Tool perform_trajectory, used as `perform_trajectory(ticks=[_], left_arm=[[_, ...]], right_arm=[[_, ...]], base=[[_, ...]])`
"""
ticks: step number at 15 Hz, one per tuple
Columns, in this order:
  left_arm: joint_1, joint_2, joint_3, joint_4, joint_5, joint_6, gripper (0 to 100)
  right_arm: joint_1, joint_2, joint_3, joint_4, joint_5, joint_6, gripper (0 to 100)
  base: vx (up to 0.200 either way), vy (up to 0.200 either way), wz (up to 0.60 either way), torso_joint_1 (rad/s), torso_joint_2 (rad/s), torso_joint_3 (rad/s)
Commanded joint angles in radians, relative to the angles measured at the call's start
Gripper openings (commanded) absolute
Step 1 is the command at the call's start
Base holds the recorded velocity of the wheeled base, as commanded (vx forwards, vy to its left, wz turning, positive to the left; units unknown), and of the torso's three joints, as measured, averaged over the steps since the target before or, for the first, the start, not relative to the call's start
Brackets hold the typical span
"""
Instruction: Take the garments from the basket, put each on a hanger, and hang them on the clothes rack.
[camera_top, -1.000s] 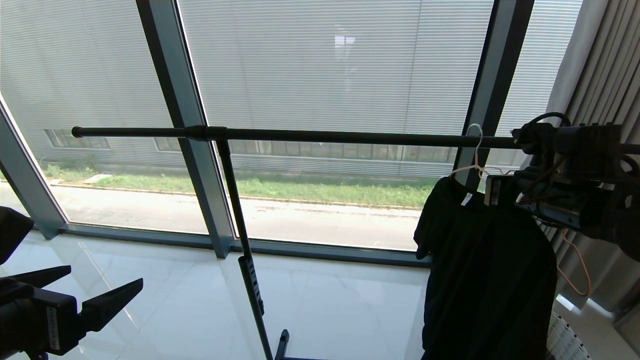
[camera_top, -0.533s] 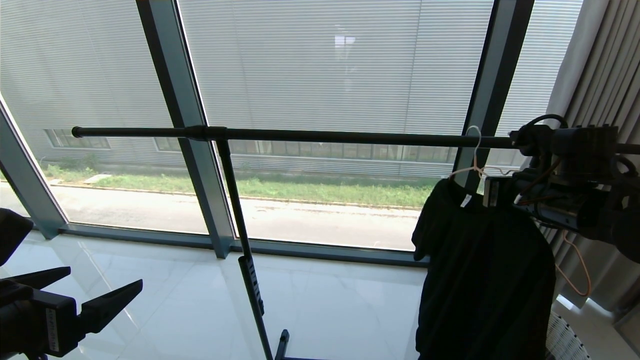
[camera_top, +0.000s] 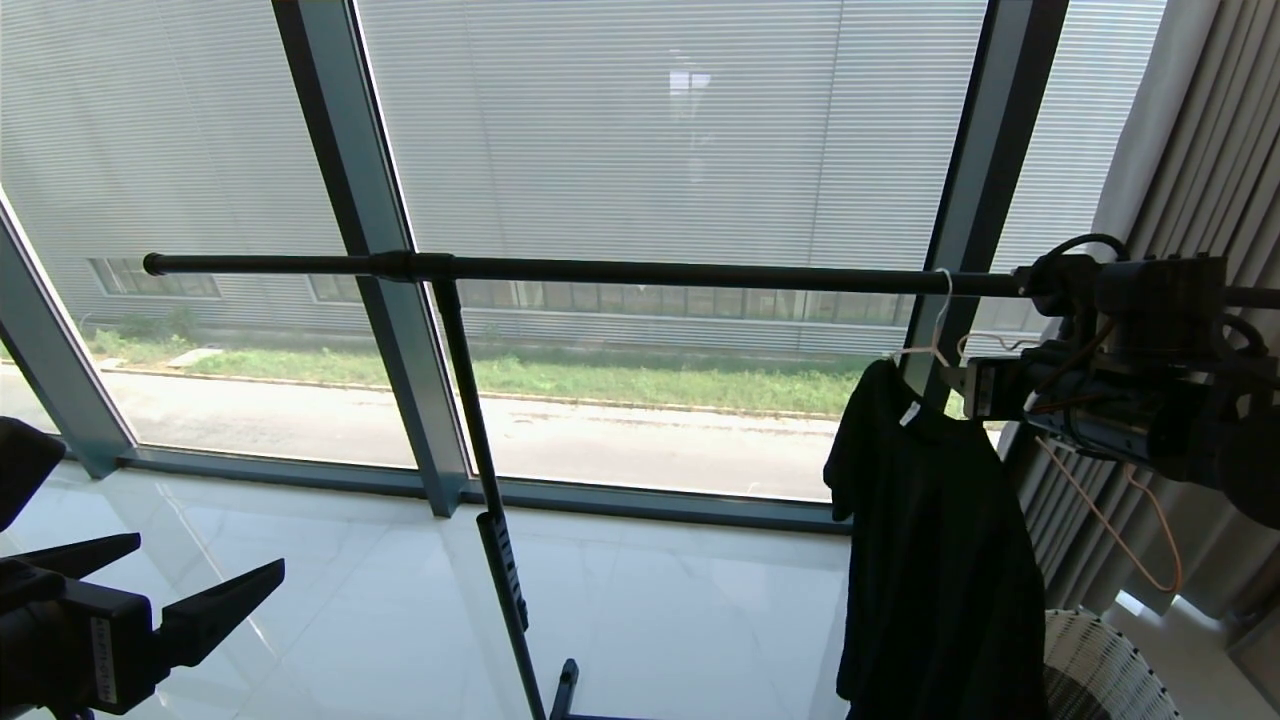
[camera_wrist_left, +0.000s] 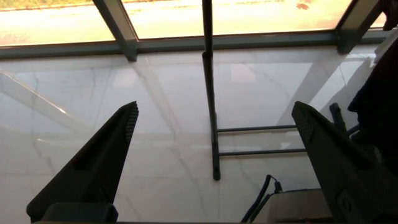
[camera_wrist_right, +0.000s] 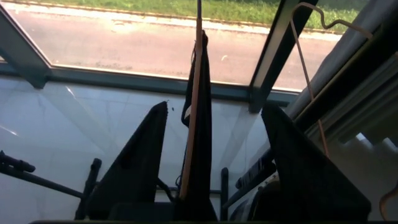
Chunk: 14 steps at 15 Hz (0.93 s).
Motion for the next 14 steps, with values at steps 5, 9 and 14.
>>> perform_trajectory(ticks=[5,9,14], left_arm=[[0.002,0.000,0.009,0.000,0.002,-0.002,100],[0.003,-0.026,0.045,0.000,0.002,-0.002,100],[0.003,-0.051,0.068,0.000,0.003,0.000,100]], right_arm=[[0.005,-0.106,0.002,0.025,-0.003,-0.031,100],[-0.013,-0.274,0.055,0.136,-0.003,-0.218,100],[-0.122,-0.358,0.241,0.120,-0.011,-0.387,100]], base=[[0.000,0.000,0.00,0.000,0.00,0.000],[0.000,0.000,0.00,0.000,0.00,0.000],[0.000,0.000,0.00,0.000,0.00,0.000]])
